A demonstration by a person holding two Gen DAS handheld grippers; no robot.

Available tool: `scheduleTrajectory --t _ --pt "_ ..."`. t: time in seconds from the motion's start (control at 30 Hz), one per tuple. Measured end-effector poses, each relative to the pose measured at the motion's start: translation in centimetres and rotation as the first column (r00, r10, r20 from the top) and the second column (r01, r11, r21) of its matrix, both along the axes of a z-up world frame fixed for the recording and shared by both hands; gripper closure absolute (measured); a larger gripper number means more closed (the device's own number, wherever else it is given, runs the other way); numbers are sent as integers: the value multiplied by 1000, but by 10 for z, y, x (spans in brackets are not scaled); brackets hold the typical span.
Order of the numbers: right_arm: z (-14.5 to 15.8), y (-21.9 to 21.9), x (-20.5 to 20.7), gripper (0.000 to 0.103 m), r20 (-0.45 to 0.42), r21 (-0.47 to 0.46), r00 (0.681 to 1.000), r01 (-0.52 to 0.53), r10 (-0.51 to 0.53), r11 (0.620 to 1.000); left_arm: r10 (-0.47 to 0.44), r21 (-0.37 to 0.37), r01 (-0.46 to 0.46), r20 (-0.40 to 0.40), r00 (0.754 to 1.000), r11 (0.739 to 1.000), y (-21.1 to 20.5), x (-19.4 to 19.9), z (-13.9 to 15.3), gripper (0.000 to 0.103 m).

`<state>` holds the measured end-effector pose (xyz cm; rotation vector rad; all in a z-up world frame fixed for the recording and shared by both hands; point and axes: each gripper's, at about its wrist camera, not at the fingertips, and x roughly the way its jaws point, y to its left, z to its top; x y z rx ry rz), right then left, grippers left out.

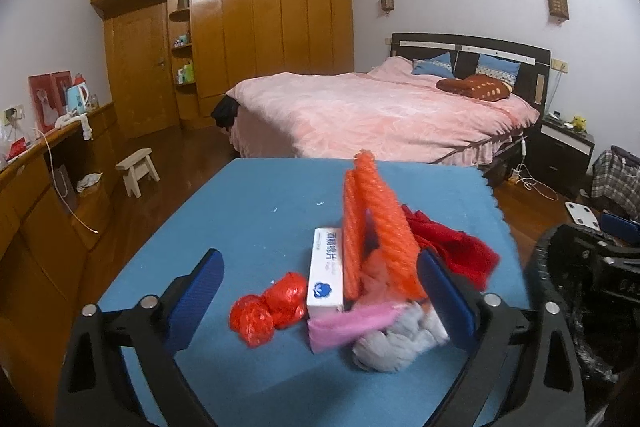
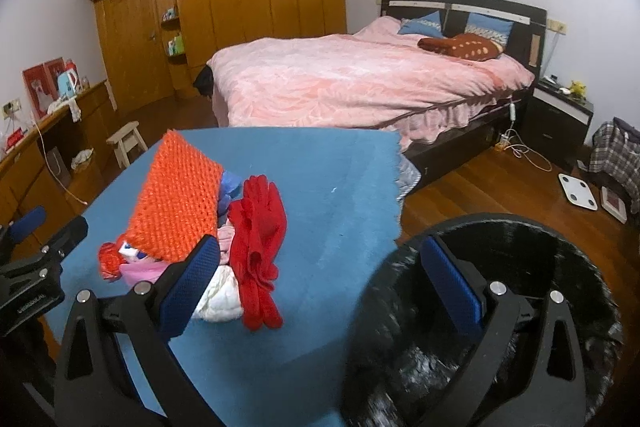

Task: Collect trash
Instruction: 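Grasp an orange foam mesh net with the left tool while the right grasps another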

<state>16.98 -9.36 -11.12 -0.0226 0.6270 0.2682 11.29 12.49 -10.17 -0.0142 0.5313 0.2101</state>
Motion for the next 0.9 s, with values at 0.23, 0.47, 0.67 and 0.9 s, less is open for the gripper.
scheduleTrajectory --t 0.23,0.47,0.67,0.9 --pt "-14 22 27 26 -30 20 999 -41 41 999 -1 15 1 -32 1000 1000 14 23 -14 17" --pt "-17 62 31 26 -29 50 990 -139 140 989 65 34 -64 -49 997 997 46 23 -24 18" --pt "-18 104 23 26 -26 62 972 -232 234 971 111 18 -110 -30 993 994 74 17 -23 18" --pt "-30 136 19 26 -67 37 958 -278 280 960 125 -3 -125 -27 992 992 86 17 -22 18"
